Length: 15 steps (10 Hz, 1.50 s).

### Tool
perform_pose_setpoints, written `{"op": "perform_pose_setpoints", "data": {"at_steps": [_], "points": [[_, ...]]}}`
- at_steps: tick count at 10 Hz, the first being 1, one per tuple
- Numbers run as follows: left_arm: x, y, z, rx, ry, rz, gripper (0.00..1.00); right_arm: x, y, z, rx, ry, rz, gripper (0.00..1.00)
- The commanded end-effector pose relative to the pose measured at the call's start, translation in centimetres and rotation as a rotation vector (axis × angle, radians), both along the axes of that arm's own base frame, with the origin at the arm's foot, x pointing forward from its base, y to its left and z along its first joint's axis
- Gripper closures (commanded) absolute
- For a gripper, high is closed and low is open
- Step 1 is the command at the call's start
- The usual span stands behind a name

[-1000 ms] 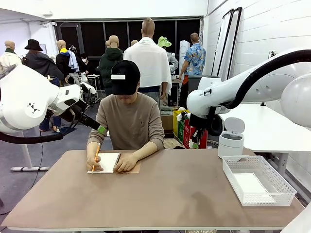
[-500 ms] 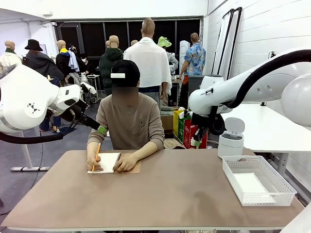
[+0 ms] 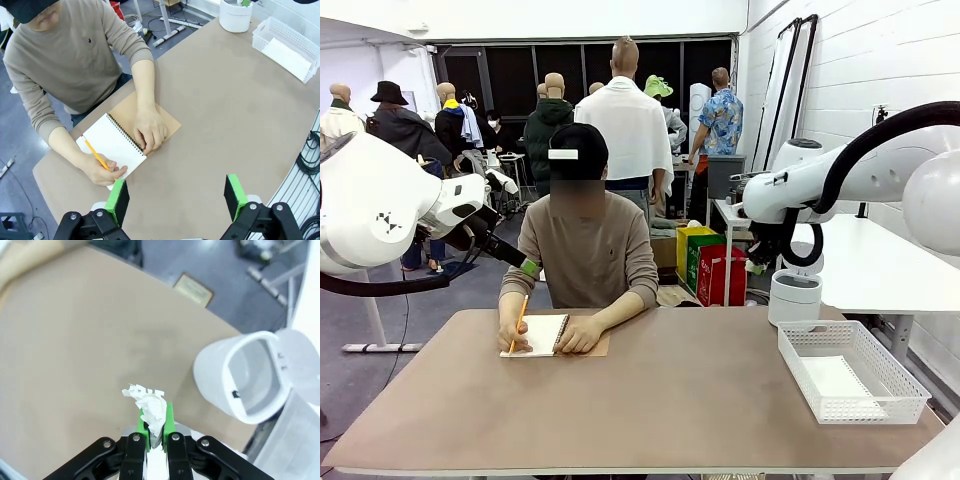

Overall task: Sort the paper based on its condition.
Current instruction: If a person hands you a paper, place it in the Organizing basket , and if it's crumpled, put it in the Trash can.

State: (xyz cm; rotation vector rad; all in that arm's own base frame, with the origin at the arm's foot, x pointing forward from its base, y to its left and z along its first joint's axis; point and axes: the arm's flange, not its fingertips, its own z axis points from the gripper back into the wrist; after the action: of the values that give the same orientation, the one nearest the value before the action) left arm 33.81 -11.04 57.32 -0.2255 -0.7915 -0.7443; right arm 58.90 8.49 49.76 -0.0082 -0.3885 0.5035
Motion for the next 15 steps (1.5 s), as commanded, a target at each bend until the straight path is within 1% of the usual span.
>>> {"op": "perform_pose_setpoints", "data": {"at_steps": [1,3,5,6,7,8,12,15], "points": [[0.0,0.1,0.0,-0.005,0.005,-0.003,0.0,2.1,-0.3,-0.2,-0.024,-0.012,-0.114,0.89],[0.0,0.1,0.0,-0.005,0.005,-0.003,0.0,3.9,-2.1,-0.3,-0.042,-0.026,-0.207,0.89],[0.0,0.1,0.0,-0.005,0.005,-0.003,0.0,4.7,-3.8,-1.0,-0.048,-0.038,-0.318,0.89],[0.0,0.1,0.0,-0.005,0.005,-0.003,0.0,5.0,-4.8,-1.3,-0.03,-0.03,-0.364,0.89],[0.0,0.1,0.0,-0.005,0.005,-0.003,0.0,5.0,-5.3,-1.6,-0.015,-0.02,-0.386,0.89],[0.0,0.1,0.0,-0.005,0.005,-0.003,0.0,4.8,-5.7,-1.9,-0.019,-0.028,-0.419,0.89],[0.0,0.1,0.0,-0.005,0.005,-0.003,0.0,5.0,-6.1,-2.4,-0.042,-0.036,-0.459,0.89],[0.0,0.1,0.0,-0.005,0.005,-0.003,0.0,5.7,-6.5,-2.8,-0.031,-0.032,-0.549,0.89]]}}
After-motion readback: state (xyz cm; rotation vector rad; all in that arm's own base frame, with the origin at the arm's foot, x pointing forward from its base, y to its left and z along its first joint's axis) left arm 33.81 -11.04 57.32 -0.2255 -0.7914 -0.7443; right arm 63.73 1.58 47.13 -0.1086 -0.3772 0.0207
